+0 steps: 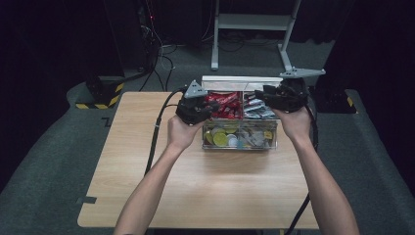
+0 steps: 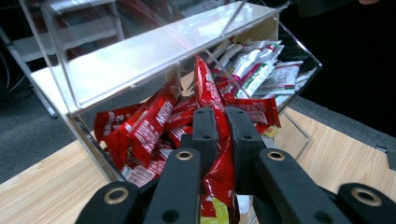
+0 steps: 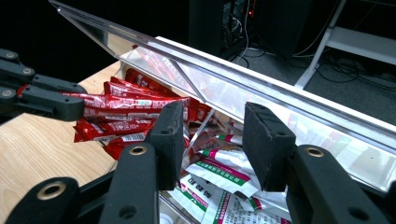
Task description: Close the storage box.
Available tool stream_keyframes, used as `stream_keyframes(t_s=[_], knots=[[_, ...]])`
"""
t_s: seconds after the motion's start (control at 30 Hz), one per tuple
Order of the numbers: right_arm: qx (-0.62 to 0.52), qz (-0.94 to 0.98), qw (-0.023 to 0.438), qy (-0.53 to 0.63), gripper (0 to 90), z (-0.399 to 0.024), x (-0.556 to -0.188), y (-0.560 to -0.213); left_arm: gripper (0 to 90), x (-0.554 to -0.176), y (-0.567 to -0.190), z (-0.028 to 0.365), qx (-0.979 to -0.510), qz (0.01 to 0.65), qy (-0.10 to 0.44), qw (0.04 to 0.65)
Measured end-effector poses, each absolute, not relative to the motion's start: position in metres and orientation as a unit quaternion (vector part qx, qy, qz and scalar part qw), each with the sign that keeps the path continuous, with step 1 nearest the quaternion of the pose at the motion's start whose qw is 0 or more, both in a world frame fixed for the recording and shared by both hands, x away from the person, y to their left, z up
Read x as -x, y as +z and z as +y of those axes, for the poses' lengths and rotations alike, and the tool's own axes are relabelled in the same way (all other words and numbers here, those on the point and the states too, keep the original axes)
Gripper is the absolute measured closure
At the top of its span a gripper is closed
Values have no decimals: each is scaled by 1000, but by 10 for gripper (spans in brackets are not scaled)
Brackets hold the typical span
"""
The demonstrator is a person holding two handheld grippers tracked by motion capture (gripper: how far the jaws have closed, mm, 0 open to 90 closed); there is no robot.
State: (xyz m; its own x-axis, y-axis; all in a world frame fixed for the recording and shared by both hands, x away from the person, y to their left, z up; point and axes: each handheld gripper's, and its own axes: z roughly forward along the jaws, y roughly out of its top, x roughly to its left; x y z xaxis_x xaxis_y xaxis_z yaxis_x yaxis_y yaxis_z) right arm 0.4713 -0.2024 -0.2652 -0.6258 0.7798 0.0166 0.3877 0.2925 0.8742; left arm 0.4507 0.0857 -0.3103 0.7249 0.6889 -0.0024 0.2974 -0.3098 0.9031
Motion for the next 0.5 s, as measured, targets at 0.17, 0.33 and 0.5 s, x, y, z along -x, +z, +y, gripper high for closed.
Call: stream_keyframes(t_s=[0.17,0.33,0.5], knots=[[-381,769,213,468,577,-204,-471,-267,833,-447,-311,87,-782,316,196,500],[-377,768,208,474,582,-207,-472,-268,834,-439,-304,90,-782,306,201,504],[-379,773,197,469,590,-208,-477,-270,833,-434,-304,99,-780,308,199,506]])
